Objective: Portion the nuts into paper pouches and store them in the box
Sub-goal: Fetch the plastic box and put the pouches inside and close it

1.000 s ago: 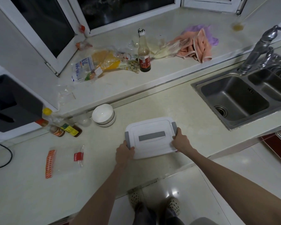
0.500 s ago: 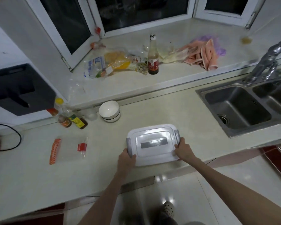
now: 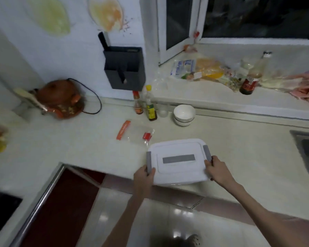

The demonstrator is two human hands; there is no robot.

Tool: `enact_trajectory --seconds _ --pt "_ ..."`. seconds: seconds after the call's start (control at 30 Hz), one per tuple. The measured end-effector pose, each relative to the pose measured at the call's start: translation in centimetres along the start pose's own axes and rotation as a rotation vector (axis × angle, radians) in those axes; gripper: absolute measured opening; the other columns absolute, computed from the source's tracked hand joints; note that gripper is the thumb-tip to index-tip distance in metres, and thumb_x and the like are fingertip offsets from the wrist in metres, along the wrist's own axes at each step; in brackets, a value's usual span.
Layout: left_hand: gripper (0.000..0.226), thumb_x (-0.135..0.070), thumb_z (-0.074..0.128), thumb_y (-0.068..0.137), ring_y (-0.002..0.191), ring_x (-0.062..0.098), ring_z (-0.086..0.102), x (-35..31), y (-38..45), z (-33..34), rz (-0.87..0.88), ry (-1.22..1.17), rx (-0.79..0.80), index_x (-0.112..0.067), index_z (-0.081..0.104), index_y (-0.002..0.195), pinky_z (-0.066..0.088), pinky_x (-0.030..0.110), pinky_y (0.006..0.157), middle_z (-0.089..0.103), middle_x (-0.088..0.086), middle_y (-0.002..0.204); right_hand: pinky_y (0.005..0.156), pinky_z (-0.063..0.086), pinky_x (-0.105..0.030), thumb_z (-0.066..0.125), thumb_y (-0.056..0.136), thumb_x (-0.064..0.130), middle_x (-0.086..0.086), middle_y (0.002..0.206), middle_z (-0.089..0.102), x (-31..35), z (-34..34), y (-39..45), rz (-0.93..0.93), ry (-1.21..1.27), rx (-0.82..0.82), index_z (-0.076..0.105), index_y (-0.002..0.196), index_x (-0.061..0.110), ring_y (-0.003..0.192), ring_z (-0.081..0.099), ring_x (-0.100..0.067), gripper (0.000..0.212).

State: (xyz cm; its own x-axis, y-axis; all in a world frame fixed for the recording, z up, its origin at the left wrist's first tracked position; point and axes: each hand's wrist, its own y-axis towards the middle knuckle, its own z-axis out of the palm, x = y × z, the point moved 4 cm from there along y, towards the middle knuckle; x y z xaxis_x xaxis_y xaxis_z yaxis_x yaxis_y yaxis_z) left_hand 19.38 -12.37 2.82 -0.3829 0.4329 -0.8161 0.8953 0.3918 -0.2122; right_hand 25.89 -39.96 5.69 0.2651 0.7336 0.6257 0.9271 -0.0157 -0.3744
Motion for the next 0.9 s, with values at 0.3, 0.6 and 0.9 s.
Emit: enact_trajectory --seconds 0.3,0.6,0.9 --pt "0.025 -0.026 0.056 0.094 0.073 0.026 0.059 7.4 -5.1 -17.2 -0.118 -0.065 -0.406 -0.005 0.069 0.087 0.034 0.028 0.059 0.064 0.008 0.073 0.072 0.050 -0.042 0.039 0.099 0.030 -0.023 0.097 0.065 15.6 9.9 -6.5 -0.269 -0.104 0.077 0.051 0.104 0.003 0.079 0.063 -0.039 0.030" --pt "0.031 -0.034 0.055 0.093 0.077 0.029 0.063 15.4 -14.2 -30.0 -0.200 -0.166 -0.604 -0.010 0.067 0.078 0.049 0.037 0.070 0.068 0.005 0.072 0.069 0.039 -0.034 0.038 0.098 0.032 -0.026 0.102 0.064 24.6 20.5 -14.6 -0.444 -0.151 0.189 0.053 0.095 0.005 0.087 0.061 -0.037 0.031" --pt "0.036 -0.046 0.054 0.093 0.057 0.006 0.059 27.3 -32.4 -38.0 -0.504 -0.243 -1.018 -0.020 0.063 0.069 0.051 0.028 0.055 0.067 0.000 0.065 0.075 0.050 -0.040 0.037 0.098 0.030 -0.022 0.097 0.066 32.3 37.3 -27.8 -0.739 -0.341 0.644 0.056 0.102 0.002 0.084 0.065 -0.036 0.034"
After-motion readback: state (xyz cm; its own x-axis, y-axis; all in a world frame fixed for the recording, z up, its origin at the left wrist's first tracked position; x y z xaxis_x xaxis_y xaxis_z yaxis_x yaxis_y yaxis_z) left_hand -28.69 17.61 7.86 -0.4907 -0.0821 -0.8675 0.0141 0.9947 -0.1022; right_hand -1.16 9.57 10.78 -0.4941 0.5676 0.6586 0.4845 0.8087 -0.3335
